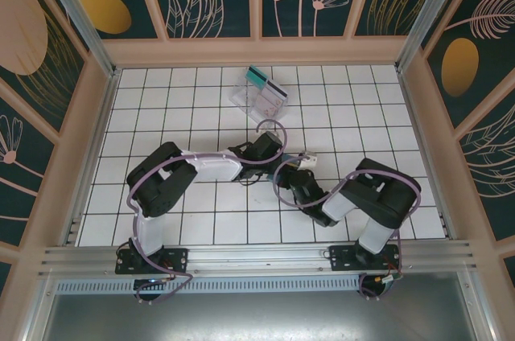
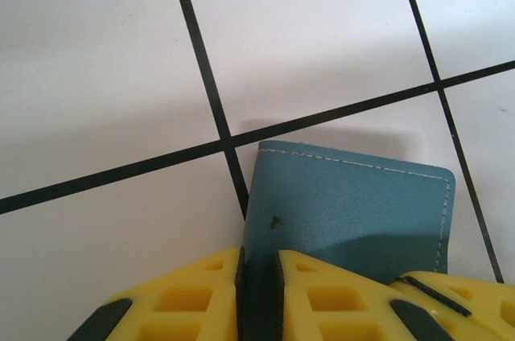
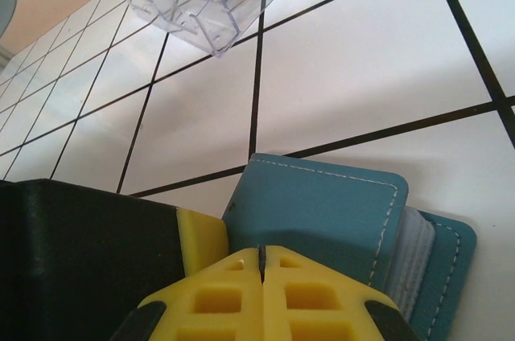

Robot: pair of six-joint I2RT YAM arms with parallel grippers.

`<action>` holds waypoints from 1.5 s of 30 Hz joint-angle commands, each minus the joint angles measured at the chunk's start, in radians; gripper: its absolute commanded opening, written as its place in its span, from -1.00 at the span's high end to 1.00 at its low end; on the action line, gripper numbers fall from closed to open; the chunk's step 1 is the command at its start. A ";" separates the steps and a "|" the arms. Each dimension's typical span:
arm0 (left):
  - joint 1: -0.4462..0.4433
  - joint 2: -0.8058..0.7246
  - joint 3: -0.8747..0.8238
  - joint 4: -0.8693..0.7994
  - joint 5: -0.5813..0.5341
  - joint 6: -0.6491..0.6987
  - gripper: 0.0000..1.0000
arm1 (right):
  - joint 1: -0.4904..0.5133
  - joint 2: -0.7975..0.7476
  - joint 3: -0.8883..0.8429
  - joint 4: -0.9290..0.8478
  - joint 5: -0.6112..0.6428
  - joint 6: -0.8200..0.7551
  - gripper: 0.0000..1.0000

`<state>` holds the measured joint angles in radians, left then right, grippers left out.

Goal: Put the credit cards into the card holder

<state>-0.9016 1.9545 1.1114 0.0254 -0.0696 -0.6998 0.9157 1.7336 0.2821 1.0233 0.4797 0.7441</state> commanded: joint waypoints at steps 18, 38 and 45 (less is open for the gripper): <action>0.050 -0.110 -0.105 0.021 0.170 0.050 0.54 | 0.203 0.205 0.098 -0.887 -0.391 0.172 1.00; 0.302 -0.451 -0.267 -0.041 0.118 0.095 0.06 | 0.034 0.220 0.373 -1.040 -0.302 -0.014 1.00; 0.447 -0.643 -0.382 -0.058 0.079 0.082 -0.10 | -0.124 0.186 0.412 -0.962 -0.252 -0.158 1.00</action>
<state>-0.4763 1.3621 0.7601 -0.0261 0.0277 -0.6102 0.8547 1.8244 0.7620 0.4377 0.2066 0.6846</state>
